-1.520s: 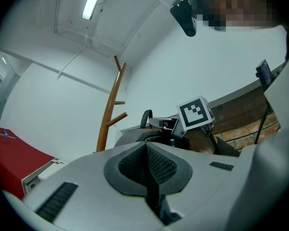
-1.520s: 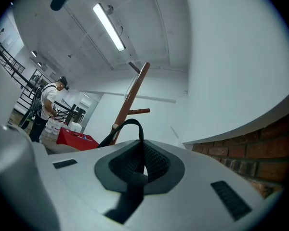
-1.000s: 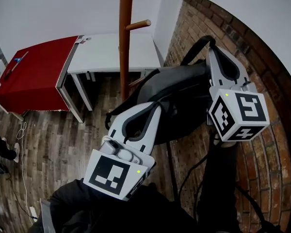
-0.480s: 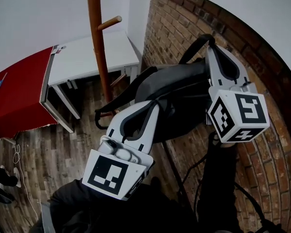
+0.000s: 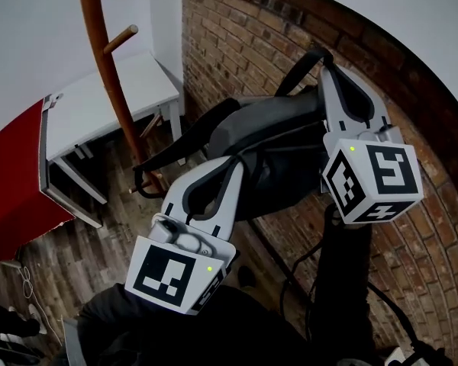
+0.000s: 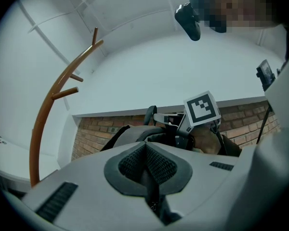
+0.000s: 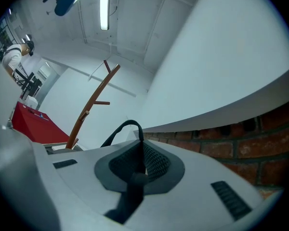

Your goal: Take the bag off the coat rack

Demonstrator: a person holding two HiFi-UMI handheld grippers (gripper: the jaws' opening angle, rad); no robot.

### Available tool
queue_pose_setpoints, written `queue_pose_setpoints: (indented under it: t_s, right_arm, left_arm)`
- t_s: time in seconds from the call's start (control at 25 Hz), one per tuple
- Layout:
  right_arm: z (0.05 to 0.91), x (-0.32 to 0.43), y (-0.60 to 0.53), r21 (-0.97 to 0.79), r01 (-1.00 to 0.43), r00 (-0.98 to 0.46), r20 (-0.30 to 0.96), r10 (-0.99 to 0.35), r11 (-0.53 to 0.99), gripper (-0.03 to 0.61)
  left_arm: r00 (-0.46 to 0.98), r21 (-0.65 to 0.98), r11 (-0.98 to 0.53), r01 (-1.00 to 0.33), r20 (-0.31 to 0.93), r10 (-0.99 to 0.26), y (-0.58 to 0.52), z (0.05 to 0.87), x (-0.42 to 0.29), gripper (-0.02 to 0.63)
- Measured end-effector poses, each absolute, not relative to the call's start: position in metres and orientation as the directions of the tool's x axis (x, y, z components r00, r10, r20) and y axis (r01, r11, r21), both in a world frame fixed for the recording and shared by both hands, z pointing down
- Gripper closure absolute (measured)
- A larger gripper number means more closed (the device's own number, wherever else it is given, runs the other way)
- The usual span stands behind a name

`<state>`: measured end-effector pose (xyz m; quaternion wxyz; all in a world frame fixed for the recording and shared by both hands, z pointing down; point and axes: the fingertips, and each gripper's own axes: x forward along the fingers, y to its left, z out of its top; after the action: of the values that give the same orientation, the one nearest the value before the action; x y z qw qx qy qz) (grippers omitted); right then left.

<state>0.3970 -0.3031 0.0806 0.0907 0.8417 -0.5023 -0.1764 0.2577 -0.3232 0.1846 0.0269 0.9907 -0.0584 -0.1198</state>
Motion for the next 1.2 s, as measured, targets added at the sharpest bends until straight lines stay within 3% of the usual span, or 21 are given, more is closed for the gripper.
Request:
queue_pose_setpoints:
  t_s: [0.32, 0.56, 1.2]
  right_arm:
    - [0.079, 0.389, -0.258, 0.334, -0.749, 0.533, -0.208, -0.82, -0.572, 0.558]
    - [0.083, 0.382, -0.234, 0.337, -0.718, 0.574, -0.208, -0.792, -0.609, 0.558]
    - [0.061, 0.341, -0.239, 0.37, -0.732, 0.522, -0.234, -0.82, -0.572, 0.558]
  left_arm:
    - [0.958, 0.061, -0.998, 0.013, -0.288, -0.005, -0.291, 0.175, 0.254, 0.604]
    - [0.966, 0.109, -0.992, 0.063, -0.255, 0.034, -0.273, 0.183, 0.249, 0.604]
    - [0.944, 0.11, -0.994, 0.025, -0.328, -0.013, -0.273, 0.167, 0.211, 0.604]
